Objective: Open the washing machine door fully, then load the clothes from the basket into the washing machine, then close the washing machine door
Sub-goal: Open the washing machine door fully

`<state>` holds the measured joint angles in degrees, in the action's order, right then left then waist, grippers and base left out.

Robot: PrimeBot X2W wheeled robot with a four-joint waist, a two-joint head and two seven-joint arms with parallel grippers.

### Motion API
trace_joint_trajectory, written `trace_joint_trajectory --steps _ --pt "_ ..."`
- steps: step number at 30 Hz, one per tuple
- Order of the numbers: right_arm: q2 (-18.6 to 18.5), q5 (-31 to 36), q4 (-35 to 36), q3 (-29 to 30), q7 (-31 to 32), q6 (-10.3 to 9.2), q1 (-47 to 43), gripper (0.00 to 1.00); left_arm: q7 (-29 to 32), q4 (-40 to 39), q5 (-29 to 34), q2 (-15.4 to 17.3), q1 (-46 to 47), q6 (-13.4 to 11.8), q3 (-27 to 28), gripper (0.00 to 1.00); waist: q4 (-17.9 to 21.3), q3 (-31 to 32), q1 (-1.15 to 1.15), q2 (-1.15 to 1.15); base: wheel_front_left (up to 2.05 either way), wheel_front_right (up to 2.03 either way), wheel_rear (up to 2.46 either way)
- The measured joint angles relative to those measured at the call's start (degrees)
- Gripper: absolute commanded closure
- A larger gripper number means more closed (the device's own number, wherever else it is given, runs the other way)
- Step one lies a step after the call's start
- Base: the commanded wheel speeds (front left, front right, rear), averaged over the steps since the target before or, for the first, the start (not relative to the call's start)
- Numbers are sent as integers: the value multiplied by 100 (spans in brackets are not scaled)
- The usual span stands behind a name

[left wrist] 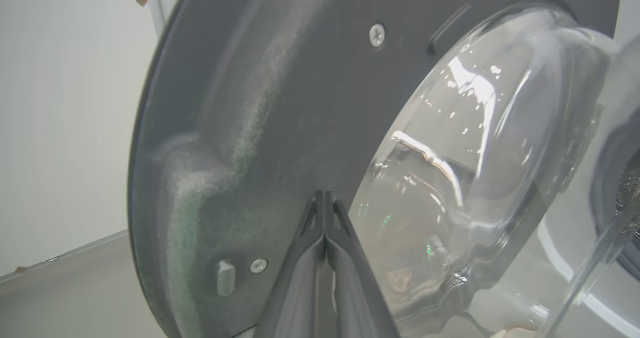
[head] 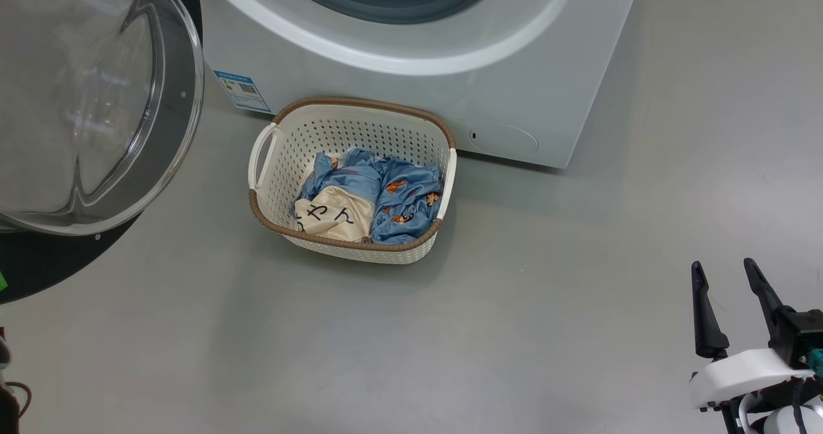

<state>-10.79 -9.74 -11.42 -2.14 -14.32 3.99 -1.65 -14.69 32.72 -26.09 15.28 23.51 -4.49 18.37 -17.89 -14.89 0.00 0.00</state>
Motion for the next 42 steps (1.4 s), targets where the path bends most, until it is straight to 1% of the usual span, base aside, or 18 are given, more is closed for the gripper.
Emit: trace_joint_trajectory --steps 4,8,13,15,19,20,21,22,23,24,26,30,34,36,42 --pt "25 -25 -53 -13 0 1 -4 0 -1 -193 77 -30 -12 126 -5 100 -2 150 0 0 0 0 0" --pt "81 -35 -105 -33 0 1 -10 0 0 -461 307 -111 -37 231 -63 100 0 291 0 0 0 0 0" --pt "146 -42 -188 -66 0 8 -24 0 -1 -901 452 -369 -194 403 -242 100 26 478 0 0 0 0 0" --pt "168 -42 -201 -69 0 8 -29 0 -1 -1033 573 -403 -268 463 -363 100 45 540 0 0 0 0 0" --pt "205 -43 -205 -83 0 8 -73 0 -1 -1223 746 -614 -461 606 -644 100 91 653 0 0 0 0 0" --pt "218 -44 -207 -90 0 9 -87 0 -1 -1250 783 -646 -539 657 -754 89 107 678 0 0 0 0 0" --pt "232 -44 -208 -107 0 9 -95 0 -1 -1274 840 -693 -622 692 -825 69 126 700 0 0 0 0 0" --pt "253 -45 -209 -111 0 9 -99 0 -1 -1291 888 -740 -692 708 -903 58 144 723 0 0 0 0 0" --pt "271 -52 -211 -112 0 9 -102 0 -1 -1294 932 -781 -745 744 -969 14 162 747 0 0 0 0 0" --pt "288 -55 -214 -113 0 9 -110 0 -1 -1313 949 -829 -796 758 -1004 0 181 773 0 0 0 0 0" --pt "324 -68 -222 -122 0 10 -124 0 0 -1348 981 -917 -884 795 -1094 0 218 823 0 0 0 0 0" --pt "353 -85 -225 -124 0 15 -131 0 0 -1405 1128 -960 -1133 881 -1301 0 314 918 0 0 0 0 0" --pt "363 -92 -224 -122 0 18 -146 0 0 -1404 1203 -1078 -1413 948 -1507 0 433 998 0 0 0 0 0" --pt "363 -92 -222 -122 0 48 -147 0 0 -1424 1258 -1083 -1499 957 -1578 0 497 1039 0 0 0 0 0" --pt "377 -80 -200 -132 0 49 -160 0 0 -1421 1301 -1085 -1817 1007 -1736 0 710 1165 0 0 0 0 0"
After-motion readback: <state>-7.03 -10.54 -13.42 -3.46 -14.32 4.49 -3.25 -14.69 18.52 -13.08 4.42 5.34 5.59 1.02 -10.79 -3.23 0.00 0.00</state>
